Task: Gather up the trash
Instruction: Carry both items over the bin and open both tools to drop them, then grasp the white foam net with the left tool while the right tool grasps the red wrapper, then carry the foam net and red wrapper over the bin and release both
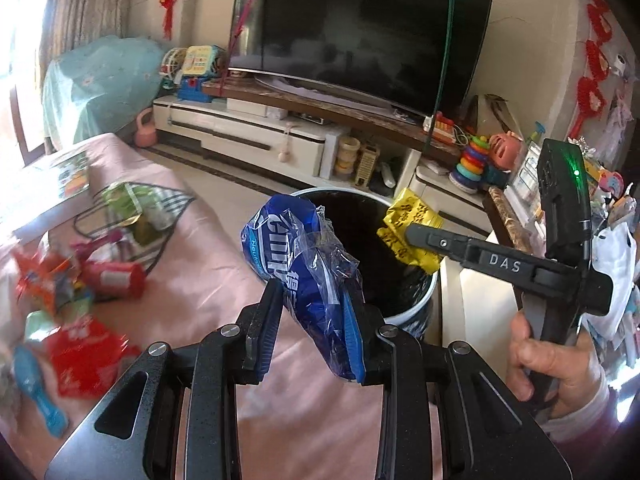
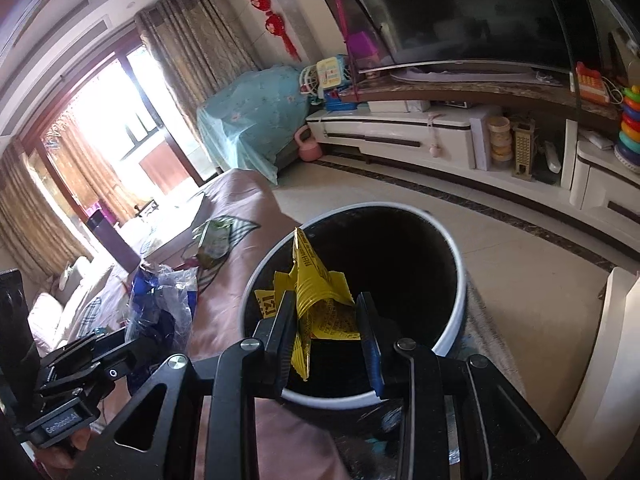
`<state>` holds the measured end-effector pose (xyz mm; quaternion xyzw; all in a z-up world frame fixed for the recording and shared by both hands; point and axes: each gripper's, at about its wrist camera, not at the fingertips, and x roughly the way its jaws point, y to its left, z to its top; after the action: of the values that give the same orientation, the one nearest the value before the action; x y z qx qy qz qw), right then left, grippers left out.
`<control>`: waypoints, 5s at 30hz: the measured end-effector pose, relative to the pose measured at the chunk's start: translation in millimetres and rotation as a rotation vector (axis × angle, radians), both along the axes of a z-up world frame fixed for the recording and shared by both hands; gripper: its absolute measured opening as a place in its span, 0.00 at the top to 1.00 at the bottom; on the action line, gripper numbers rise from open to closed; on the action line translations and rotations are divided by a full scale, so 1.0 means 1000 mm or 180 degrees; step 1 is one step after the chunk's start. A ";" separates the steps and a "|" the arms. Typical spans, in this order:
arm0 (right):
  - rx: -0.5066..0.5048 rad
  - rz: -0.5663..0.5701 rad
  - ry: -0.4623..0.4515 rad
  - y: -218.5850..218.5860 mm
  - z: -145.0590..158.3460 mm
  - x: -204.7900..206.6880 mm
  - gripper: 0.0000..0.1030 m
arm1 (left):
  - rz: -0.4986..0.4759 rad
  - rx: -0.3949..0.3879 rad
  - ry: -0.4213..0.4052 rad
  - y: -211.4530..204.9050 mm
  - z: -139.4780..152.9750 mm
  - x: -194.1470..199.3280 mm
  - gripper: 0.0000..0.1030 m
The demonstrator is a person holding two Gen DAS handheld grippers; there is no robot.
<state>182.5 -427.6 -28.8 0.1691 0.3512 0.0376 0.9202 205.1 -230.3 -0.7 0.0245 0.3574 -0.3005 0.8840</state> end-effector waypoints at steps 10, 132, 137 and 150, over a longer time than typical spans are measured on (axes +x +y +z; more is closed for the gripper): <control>0.0033 -0.0081 0.0105 -0.025 -0.006 0.015 0.70 | -0.0095 -0.0006 0.0221 -0.034 -0.015 0.030 0.73; 0.0122 0.0488 -0.0153 0.090 -0.004 -0.036 0.57 | 0.0771 -0.0102 0.0102 0.135 -0.036 -0.061 0.74; 0.0136 0.0336 -0.0140 0.064 -0.004 -0.038 0.57 | 0.0591 -0.0095 0.0100 0.108 -0.031 -0.051 0.74; 0.0139 0.0121 -0.0074 0.013 0.001 -0.022 0.56 | 0.0181 -0.0058 0.0086 0.040 -0.019 -0.021 0.74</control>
<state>160.5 -414.7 -27.7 0.1819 0.3426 0.0647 0.9194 184.4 -190.2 -19.4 0.0022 0.3671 -0.2788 0.8874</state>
